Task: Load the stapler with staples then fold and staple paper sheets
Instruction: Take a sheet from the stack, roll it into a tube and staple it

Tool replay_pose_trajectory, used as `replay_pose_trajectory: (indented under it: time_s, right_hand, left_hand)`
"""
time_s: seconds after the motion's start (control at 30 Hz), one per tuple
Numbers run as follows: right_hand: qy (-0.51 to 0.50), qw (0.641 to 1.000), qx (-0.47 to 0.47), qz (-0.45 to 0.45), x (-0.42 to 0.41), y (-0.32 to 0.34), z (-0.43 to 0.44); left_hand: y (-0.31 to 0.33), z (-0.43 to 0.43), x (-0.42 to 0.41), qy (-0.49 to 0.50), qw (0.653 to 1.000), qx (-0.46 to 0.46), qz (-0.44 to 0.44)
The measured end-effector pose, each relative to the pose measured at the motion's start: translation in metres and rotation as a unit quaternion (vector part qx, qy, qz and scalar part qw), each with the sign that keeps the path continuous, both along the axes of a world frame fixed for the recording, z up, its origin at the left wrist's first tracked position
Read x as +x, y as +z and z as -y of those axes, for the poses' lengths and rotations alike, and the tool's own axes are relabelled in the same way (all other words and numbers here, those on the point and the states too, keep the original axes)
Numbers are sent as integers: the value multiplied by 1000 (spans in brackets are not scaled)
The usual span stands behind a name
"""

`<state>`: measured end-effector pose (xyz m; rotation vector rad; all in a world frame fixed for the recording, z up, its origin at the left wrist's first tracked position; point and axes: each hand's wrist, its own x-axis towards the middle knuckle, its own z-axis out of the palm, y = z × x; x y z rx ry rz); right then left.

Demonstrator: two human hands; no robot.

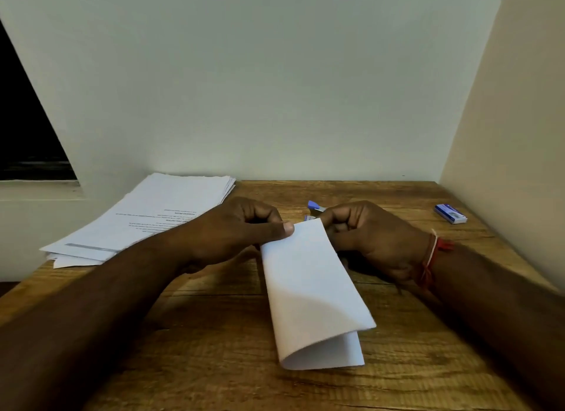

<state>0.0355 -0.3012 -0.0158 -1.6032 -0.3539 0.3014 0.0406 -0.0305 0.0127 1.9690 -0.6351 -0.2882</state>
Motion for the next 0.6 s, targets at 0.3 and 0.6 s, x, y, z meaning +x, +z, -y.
replay_pose_trajectory:
  time_s: [0.3, 0.6]
  right_hand:
    - [-9, 997, 67, -38, -8, 11, -7]
    - [69, 979, 187, -34, -10, 12, -6]
  left_hand:
    - [-8, 7, 1, 12, 991, -59, -121]
    - [-12, 10, 2, 46, 962, -206, -174]
